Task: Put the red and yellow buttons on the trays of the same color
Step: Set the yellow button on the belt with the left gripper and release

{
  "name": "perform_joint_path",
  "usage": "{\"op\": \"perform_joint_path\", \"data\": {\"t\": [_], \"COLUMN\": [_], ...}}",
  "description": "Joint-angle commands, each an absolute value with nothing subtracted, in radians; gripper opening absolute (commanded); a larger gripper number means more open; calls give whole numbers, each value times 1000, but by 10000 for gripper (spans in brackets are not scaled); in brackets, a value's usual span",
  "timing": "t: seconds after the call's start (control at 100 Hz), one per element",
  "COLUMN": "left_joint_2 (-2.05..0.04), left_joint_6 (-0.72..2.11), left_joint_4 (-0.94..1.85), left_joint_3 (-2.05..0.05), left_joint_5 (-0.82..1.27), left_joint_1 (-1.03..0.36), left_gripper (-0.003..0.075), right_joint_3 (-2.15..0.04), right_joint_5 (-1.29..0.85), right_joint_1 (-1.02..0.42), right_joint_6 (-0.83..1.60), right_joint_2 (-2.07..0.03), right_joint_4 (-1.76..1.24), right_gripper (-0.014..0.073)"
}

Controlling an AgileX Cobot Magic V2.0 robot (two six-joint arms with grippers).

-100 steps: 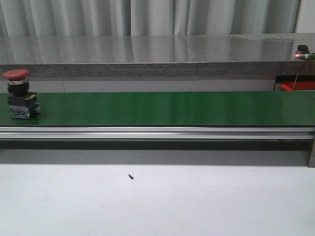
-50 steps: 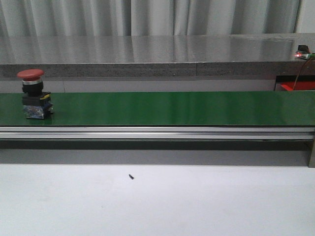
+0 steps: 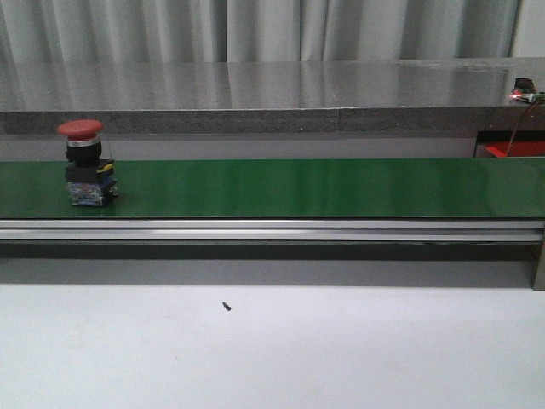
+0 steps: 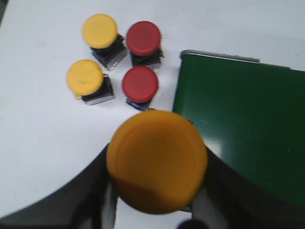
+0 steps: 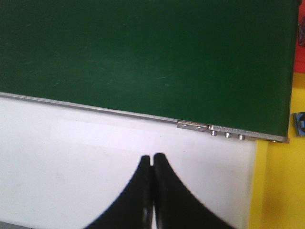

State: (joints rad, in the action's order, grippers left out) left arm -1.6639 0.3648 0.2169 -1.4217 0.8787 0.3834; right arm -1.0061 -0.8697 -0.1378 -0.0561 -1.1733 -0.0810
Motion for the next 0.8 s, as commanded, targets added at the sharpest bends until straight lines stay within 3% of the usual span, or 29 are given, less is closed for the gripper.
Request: {"op": "perform_joint_path", "data": {"t": [0.0,0.27,0.71,0.79], "left_joint_2": [-1613,-1651,-1749,-1751], "left_joint_6": [357,357,357,357], "left_joint_4": [241,241,241,241], "left_joint_3": [-1450,-1450,-1450,-1450], "left_joint_5": [842,826,849,852], "left_joint_1": [342,257,248,248], "left_gripper": [106,106,109,146], "right_joint_3": [-1030,-1030,-1030,-1030], "right_joint_5": [-832,-830,-824,-821], "right_joint_1": [-137,-137,-137,-137], "right_joint_6": [-54,-54,-54,-54], "right_joint_2": [-1146,-1146,-1146,-1146], "right_joint_4": [-83,-83,-83,-83], "right_gripper": [-106,-106,-106,-106]}}
